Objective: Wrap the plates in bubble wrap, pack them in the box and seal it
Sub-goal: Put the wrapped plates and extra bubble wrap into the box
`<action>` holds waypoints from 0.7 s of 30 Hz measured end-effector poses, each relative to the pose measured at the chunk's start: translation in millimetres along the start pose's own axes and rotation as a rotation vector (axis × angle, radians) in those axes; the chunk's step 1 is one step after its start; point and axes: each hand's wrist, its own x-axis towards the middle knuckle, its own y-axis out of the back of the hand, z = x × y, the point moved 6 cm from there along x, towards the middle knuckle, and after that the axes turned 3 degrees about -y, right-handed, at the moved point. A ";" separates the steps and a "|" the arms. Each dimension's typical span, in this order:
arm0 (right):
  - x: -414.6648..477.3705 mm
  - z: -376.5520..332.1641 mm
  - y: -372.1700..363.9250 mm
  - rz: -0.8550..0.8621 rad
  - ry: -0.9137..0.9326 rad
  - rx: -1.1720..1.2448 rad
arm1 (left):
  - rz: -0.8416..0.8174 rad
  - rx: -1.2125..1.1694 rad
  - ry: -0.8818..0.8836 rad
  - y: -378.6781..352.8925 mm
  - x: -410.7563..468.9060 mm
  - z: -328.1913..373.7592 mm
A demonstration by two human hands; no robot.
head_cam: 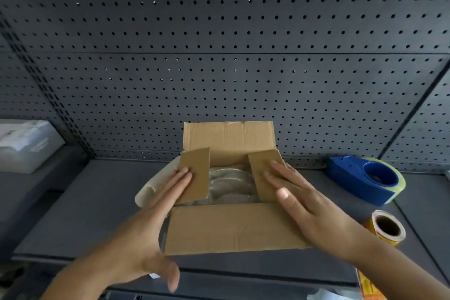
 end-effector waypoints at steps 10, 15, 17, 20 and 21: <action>-0.4 -2.7 16.6 -0.057 -0.097 0.371 | 0.282 0.434 -0.159 14.6 -19.6 18.4; 5.8 -4.7 39.8 0.058 -0.027 0.643 | 0.497 0.221 -0.040 15.6 -13.6 20.6; 10.1 -3.1 41.2 0.062 -0.018 0.642 | 0.554 0.221 -0.023 14.7 -11.1 25.7; 18.9 -2.1 44.7 0.114 -0.031 0.654 | 0.614 0.180 -0.002 12.3 -8.2 27.9; 23.2 -0.7 46.4 0.145 -0.050 0.651 | 0.632 0.158 0.004 11.7 -7.3 27.2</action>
